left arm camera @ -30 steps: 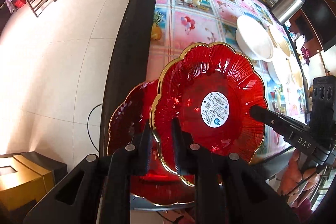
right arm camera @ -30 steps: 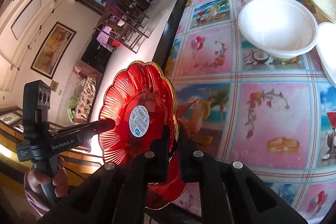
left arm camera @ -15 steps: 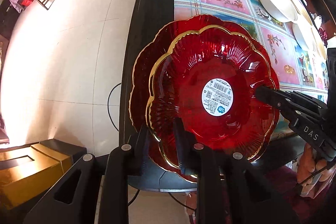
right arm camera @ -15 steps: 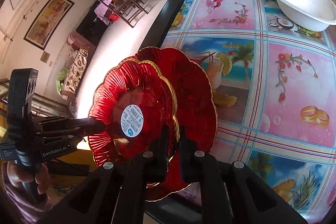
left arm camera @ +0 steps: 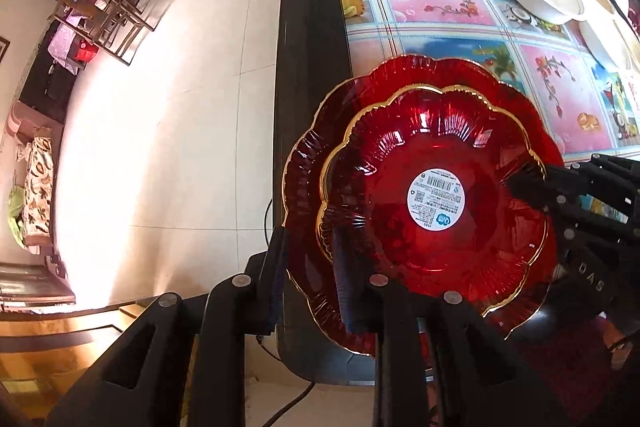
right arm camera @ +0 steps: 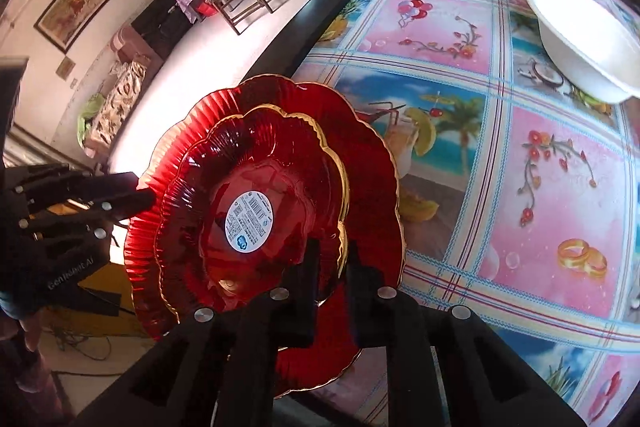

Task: Organize plates and bowls
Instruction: 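Lift the small red plate onto the large red wedding plate, open left tool, then move the left tool over to the white foam plate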

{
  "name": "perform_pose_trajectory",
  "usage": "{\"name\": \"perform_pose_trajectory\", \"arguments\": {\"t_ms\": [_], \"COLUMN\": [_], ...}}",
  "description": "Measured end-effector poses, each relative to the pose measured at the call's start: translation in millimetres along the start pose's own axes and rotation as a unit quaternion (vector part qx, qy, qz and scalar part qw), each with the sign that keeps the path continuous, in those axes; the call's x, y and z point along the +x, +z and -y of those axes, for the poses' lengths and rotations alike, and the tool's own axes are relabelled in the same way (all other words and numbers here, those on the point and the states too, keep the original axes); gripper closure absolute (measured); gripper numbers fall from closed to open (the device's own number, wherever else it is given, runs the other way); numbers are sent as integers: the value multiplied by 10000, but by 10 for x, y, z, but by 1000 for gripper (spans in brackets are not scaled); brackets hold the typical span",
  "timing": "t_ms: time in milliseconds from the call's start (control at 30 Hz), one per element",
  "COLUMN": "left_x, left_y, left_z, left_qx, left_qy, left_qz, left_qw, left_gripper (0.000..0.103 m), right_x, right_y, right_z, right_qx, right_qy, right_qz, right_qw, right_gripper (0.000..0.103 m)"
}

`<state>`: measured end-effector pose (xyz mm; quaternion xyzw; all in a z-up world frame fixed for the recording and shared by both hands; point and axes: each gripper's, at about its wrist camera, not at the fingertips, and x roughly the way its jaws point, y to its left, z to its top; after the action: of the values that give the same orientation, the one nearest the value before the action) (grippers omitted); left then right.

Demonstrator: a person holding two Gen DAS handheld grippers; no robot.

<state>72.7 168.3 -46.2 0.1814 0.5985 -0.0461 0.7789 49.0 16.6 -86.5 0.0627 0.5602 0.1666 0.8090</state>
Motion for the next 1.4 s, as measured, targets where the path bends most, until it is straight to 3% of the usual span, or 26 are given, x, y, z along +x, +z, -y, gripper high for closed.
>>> {"name": "perform_pose_trajectory", "arguments": {"t_ms": [100, 233, 300, 333, 433, 467, 567, 667, 833, 967, 1100, 1267, 1400], "left_x": [-136, -410, -534, -595, -810, -888, -1028, -1031, -1071, -923, -671, -424, -338], "left_y": [-25, -70, -56, -51, -9, 7, 110, 311, 637, 969, 1232, 1415, 1473], "left_z": [-67, 90, 282, 391, 771, 902, 1275, 1577, 2023, 2334, 2500, 2571, 2592], "left_qx": [-244, -477, -451, -427, -350, -278, -105, -1, -116, -121, -356, -647, -750], "left_qy": [-300, -651, -756, -809, -873, -887, -1044, -1572, -1463, -2141, -2676, -3088, -3095], "left_qz": [265, 824, 1105, 1243, 1802, 1996, 2385, 2344, 2745, 2246, 1592, 931, 746], "left_qw": [9989, 9933, 9900, 9880, 9791, 9755, 9655, 9594, 9503, 9506, 9496, 9443, 9450], "left_gripper": [82, 82, 81, 74, 36, 30, 29, 29, 29, 29, 29, 29, 29], "right_x": [-95, -534, -757, -858, -1121, -1205, -1501, -1789, -2124, -2187, -2146, -1978, -1857], "right_y": [-15, -24, -64, -93, -168, -197, -295, -419, -596, -661, -635, -591, -572], "right_z": [-67, 52, 171, 255, 549, 662, 1046, 1474, 2083, 2538, 2946, 3328, 3516], "right_qx": [-311, -354, -321, -274, -54, 15, 314, 707, 1229, 1695, 2198, 2780, 3037], "right_qy": [-132, -160, -48, -35, -36, -63, -284, -426, -569, -391, 166, 884, 1110], "right_qz": [188, 1011, 1420, 1581, 1936, 2038, 2303, 2532, 2741, 2691, 2549, 2301, 2255], "right_qw": [9993, 9941, 9893, 9870, 9811, 9790, 9722, 9639, 9521, 9473, 9415, 9284, 9190], "right_gripper": [81, 62, 59, 58, 57, 57, 54, 49, 45, 43, 42, 43, 43]}}
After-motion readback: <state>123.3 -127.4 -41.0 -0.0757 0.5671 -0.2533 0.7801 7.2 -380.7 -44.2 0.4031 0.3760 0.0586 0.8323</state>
